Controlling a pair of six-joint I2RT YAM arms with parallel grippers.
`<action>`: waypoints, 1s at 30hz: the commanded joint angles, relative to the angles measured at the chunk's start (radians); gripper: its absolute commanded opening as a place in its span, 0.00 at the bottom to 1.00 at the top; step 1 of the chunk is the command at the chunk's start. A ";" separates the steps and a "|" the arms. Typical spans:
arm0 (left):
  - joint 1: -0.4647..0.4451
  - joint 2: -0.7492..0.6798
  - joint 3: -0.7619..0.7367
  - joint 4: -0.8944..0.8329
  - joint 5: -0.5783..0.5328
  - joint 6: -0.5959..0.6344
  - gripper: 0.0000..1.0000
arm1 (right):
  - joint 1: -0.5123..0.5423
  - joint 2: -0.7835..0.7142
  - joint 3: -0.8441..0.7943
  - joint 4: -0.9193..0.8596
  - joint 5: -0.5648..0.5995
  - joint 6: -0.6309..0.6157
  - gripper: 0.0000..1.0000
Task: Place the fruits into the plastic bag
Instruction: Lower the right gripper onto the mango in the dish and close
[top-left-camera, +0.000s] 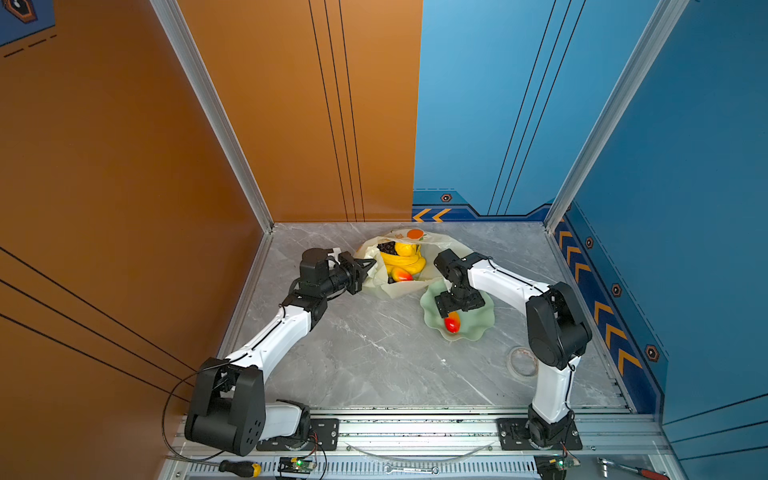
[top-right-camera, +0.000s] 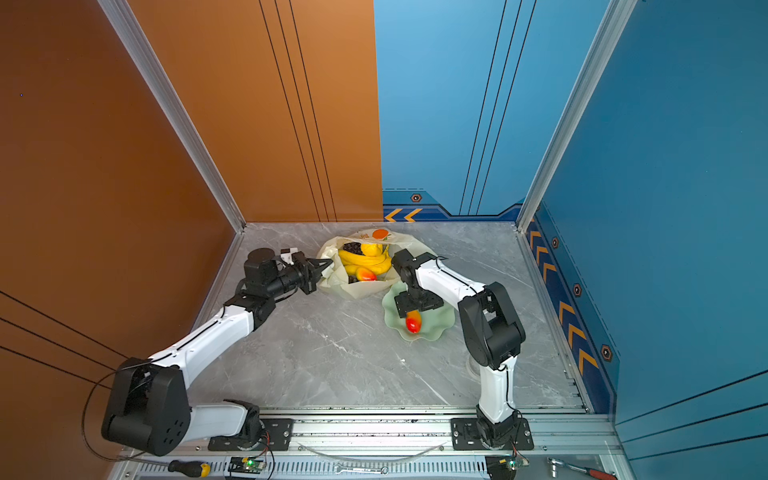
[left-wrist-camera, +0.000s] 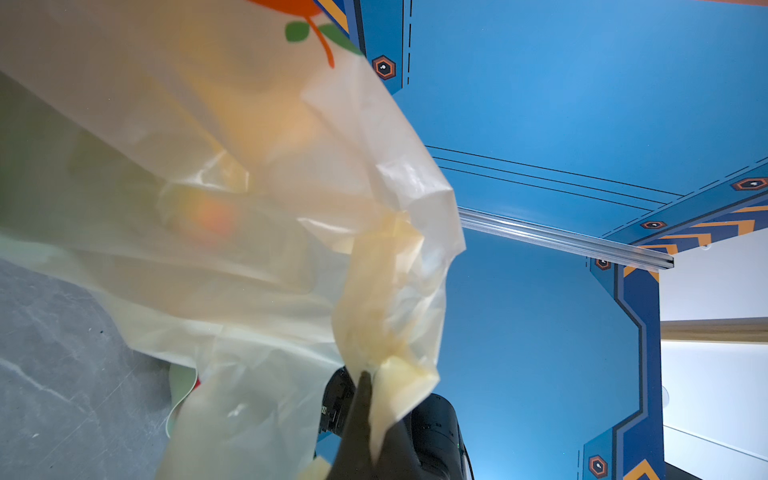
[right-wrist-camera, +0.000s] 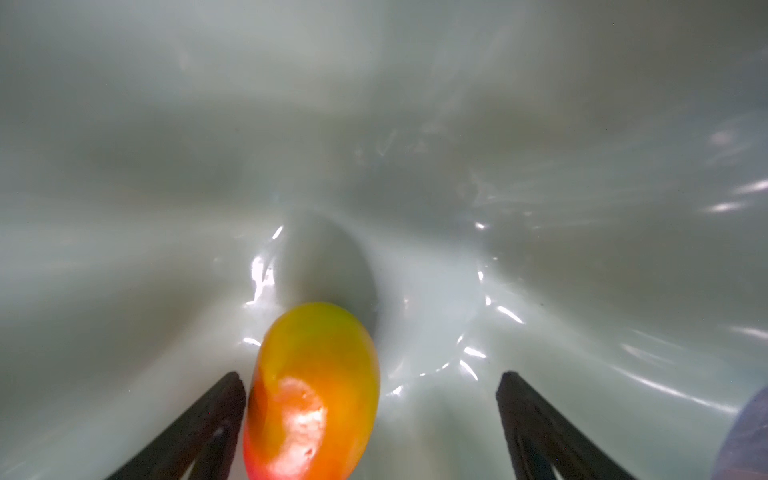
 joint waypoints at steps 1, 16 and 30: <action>0.007 -0.008 0.018 -0.010 0.014 0.011 0.00 | 0.024 0.005 0.026 -0.029 -0.026 0.041 0.93; -0.004 0.000 0.022 -0.010 0.005 0.010 0.00 | 0.022 0.025 -0.037 0.042 -0.075 0.094 0.85; -0.012 0.011 0.032 -0.017 -0.001 0.011 0.00 | 0.003 0.041 -0.067 0.079 -0.083 0.109 0.70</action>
